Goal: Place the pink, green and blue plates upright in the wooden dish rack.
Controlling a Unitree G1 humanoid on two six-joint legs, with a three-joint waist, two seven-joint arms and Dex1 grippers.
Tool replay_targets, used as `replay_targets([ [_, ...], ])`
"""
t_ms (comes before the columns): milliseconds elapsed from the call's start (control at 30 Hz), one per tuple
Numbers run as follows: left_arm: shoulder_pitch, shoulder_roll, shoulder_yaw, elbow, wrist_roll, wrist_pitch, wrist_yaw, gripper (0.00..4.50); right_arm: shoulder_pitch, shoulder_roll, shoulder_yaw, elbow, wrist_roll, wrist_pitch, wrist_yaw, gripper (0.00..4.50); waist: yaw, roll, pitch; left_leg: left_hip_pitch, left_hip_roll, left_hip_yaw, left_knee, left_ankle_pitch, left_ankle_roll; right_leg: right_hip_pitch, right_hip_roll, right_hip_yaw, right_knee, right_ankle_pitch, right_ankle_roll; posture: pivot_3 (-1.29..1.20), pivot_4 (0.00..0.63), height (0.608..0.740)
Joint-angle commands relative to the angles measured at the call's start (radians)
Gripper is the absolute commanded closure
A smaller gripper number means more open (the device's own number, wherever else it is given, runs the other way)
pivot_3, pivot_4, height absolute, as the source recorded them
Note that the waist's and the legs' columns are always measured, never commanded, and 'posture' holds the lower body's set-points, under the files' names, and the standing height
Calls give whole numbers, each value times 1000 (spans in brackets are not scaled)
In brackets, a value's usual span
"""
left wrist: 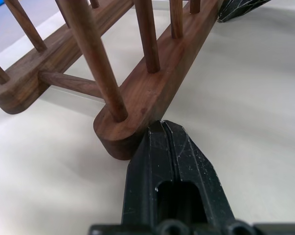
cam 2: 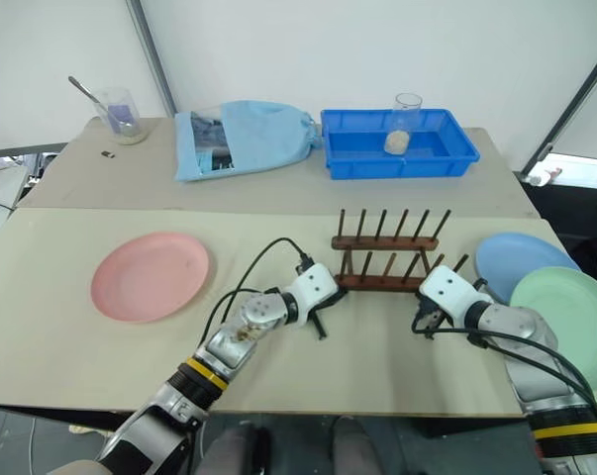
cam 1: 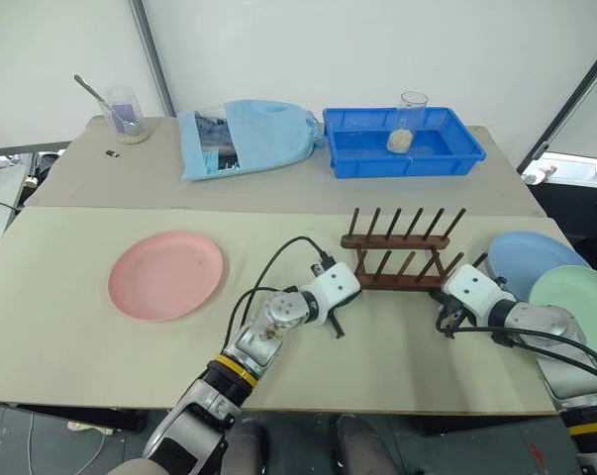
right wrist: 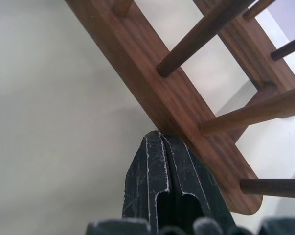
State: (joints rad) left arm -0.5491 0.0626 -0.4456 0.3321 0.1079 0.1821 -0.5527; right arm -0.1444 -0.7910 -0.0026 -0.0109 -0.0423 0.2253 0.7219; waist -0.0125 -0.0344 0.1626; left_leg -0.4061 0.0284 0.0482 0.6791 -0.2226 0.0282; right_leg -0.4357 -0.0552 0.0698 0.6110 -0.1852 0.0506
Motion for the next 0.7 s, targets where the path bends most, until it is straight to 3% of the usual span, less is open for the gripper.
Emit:
replay_targets([
  [33, -22, -8, 19, 33, 16, -29, 24, 4500, -15, 0, -3, -13, -10, -23, -8, 4491, 0, 0, 0, 0, 0, 0, 0, 0, 0, 0, 0, 0, 0, 0, 0, 0, 150, 740],
  [133, -14, -5, 22, 19, 5, -37, -4, 4500, -4, 2, -3, -39, 3, -6, 7, 4491, 0, 0, 0, 0, 0, 0, 0, 0, 0, 0, 0, 0, 0, 0, 0, 0, 150, 740],
  [267, 72, 50, 53, -154, -50, -5, -64, 4500, 35, -9, -15, -132, 46, 16, 53, 4491, -5, 0, 0, 0, 1, 0, -1, 0, 0, -1, 0, 0, 0, 1, 1, 0, 150, 740],
  [367, 169, 133, 86, -346, -93, 47, -113, 3671, 70, -12, -30, -220, 87, 30, 85, 4500, -5, 1, 0, 0, 2, -1, -3, -1, 1, -2, 2, 0, 1, 1, 1, 0, 150, 740],
  [400, 229, 181, 119, -453, -124, 78, -133, 3233, 88, -19, -34, -277, 117, 43, 111, 3897, -7, 1, 0, 0, 2, -1, -3, -1, 1, -3, 2, 0, 2, 1, 1, 0, 150, 740],
  [500, 391, 271, 254, -718, -219, 164, -122, 1800, 109, -27, -42, -421, 196, 84, 162, 2946, -12, 1, 0, 0, 5, -1, -4, -1, 1, -3, 3, 0, 3, 0, -1, 0, 150, 740],
  [633, 536, 245, 508, -912, -309, 304, 45, 0, 59, -3, -26, -524, 299, 103, 202, 1544, -5, 1, 0, 2, 6, -1, -2, -1, 1, -2, 1, -1, 3, -3, -6, 0, 150, 740],
  [700, 550, 178, 637, -971, -410, 447, 142, 0, 26, 26, -21, -544, 356, 117, 205, 833, -1, 1, 0, 2, 6, -1, -1, -1, 1, -1, -1, -1, 2, -2, -4, 0, 150, 740],
])
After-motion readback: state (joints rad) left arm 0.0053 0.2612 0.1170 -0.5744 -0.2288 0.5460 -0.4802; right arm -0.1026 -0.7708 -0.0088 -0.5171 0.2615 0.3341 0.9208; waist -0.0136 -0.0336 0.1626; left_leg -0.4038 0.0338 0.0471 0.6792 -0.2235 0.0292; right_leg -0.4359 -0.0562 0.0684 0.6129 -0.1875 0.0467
